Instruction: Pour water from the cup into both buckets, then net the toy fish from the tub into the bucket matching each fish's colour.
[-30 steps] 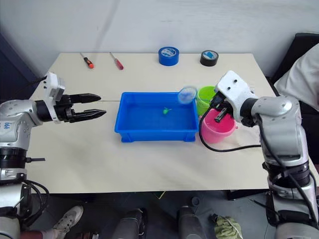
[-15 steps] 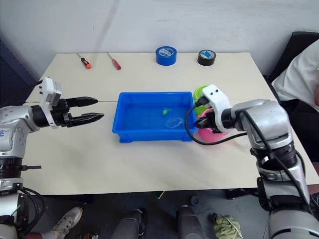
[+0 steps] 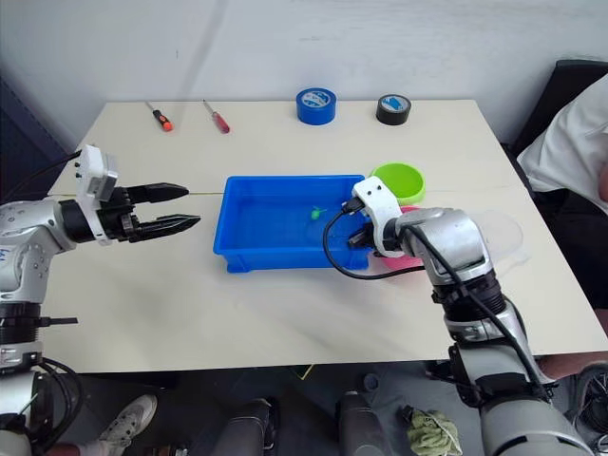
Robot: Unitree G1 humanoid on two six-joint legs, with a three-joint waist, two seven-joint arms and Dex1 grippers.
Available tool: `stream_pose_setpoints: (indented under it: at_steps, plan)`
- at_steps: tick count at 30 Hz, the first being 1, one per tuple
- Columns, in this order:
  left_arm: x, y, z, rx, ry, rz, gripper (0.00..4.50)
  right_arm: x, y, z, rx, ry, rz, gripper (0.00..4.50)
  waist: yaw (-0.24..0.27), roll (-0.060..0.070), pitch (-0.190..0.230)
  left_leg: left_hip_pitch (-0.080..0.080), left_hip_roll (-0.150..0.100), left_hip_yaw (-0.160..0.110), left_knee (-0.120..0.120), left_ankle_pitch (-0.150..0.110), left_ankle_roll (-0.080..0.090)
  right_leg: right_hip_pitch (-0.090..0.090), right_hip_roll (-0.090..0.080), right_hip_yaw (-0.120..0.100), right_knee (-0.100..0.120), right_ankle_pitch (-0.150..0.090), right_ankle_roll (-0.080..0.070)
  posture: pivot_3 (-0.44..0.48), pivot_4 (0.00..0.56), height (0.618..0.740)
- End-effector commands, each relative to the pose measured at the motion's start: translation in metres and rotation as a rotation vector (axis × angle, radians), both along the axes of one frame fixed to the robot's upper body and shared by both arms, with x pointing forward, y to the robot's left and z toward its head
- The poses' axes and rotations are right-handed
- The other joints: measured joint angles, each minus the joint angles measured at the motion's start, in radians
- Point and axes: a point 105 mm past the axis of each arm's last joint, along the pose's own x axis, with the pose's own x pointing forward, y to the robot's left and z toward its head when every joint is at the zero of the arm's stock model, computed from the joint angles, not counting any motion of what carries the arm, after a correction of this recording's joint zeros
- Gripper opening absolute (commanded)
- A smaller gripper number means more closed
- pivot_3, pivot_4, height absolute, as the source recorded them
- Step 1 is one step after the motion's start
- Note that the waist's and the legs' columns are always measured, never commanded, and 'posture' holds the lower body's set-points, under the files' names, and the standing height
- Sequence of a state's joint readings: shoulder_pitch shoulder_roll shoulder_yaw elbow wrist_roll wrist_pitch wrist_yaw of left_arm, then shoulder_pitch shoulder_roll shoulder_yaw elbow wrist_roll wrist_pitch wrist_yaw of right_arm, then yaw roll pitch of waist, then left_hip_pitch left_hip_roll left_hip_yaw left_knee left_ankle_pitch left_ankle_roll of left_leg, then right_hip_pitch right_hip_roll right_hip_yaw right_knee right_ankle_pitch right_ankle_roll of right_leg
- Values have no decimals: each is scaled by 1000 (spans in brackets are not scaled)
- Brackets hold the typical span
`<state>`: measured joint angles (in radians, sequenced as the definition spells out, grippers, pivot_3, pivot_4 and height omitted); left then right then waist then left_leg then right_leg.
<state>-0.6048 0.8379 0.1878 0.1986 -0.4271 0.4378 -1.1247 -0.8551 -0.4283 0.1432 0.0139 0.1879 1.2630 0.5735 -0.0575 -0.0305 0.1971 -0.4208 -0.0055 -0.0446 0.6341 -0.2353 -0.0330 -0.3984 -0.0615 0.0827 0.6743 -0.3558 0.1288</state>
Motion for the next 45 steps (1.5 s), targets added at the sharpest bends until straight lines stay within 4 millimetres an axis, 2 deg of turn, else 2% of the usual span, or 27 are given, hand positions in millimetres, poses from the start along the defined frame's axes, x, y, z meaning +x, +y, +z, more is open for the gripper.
stream_pose_setpoints:
  at_steps: [1,5,16,23,25,27,29,33,37,40,45]
  plan:
    - [-5,3,16,6,-57,4,3583,5,-1,18,42,-81,-11,0,0,0,0,0,0,0,0,0,0,0,0,0,0,0,0,0,150,734]
    - [-3,2,17,8,-60,0,3583,3,-1,31,64,-130,0,0,0,0,0,0,0,0,-1,0,0,0,0,0,-1,0,0,0,150,734]
    - [3,-1,19,9,-68,-15,3583,-36,-10,55,126,-174,85,0,3,0,0,0,0,0,-3,0,0,0,-1,0,-3,0,0,0,150,734]
    - [9,-10,21,7,-70,-59,3583,-36,-23,76,165,-256,49,0,3,0,0,0,0,0,-3,0,0,0,0,0,-4,0,0,0,150,734]
    - [12,-13,22,2,-71,-72,3583,-34,-35,90,178,-300,12,0,3,0,0,0,0,0,-3,0,0,0,0,0,-4,0,0,0,150,734]
    - [18,-20,24,0,-77,-98,3583,-29,-62,112,184,-365,-68,0,5,0,0,-1,0,0,-3,0,0,0,0,0,-4,0,0,0,150,734]
    - [21,-23,25,-2,-81,-108,3583,-28,-79,118,159,-390,-111,0,9,0,0,-1,-1,0,-3,0,1,0,0,-1,-4,0,0,0,150,734]
    - [24,-24,24,0,-81,-119,3583,-28,-114,121,82,-412,-198,0,12,0,0,-1,-1,0,-5,0,1,1,0,-1,-9,0,0,0,150,734]
    - [27,-27,23,-1,-80,-130,3583,-28,-134,115,7,-413,-240,0,6,0,0,-1,-1,2,-5,0,1,1,0,0,-10,0,0,0,150,734]
    - [28,-30,22,-3,-76,-141,3583,-26,-135,102,-128,-419,-206,0,4,0,0,-1,-1,2,-5,0,1,1,1,1,-9,0,0,0,150,734]
    - [30,-32,20,-3,-73,-152,3583,-22,-122,84,-432,-505,-59,0,1,0,0,-1,0,3,-5,0,1,1,2,1,-9,0,0,0,150,734]
